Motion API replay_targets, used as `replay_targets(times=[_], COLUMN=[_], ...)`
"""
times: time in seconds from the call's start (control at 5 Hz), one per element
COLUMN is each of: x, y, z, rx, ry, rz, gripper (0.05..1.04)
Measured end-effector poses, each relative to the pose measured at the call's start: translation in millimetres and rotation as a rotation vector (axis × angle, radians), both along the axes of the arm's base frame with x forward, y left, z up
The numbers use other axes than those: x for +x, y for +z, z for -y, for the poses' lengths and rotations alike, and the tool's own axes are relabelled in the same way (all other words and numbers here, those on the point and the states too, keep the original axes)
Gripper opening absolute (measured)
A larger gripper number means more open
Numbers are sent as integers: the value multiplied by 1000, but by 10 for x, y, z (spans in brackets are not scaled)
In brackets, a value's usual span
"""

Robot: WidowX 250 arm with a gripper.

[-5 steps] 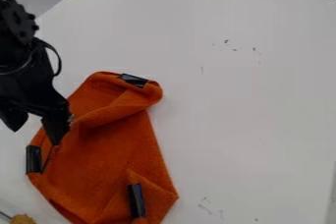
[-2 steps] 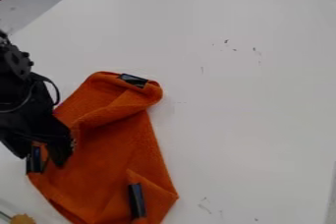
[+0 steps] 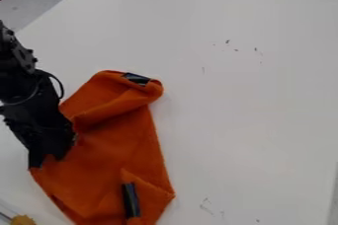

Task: Unfold the cloth from left to rigth

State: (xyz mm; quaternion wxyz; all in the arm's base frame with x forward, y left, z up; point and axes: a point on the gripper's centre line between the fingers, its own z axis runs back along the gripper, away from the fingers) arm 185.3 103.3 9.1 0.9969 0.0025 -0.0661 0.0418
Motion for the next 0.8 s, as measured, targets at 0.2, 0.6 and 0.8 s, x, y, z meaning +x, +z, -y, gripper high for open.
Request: replay_targets(times=[0.2,0.6,0.8], x=[35,129,297], y=[-4,351,708], z=[-15,70,244], rx=[-2,76,92], ry=[-17,-30,2], rz=[-1,14,75], gripper=[297,67,62])
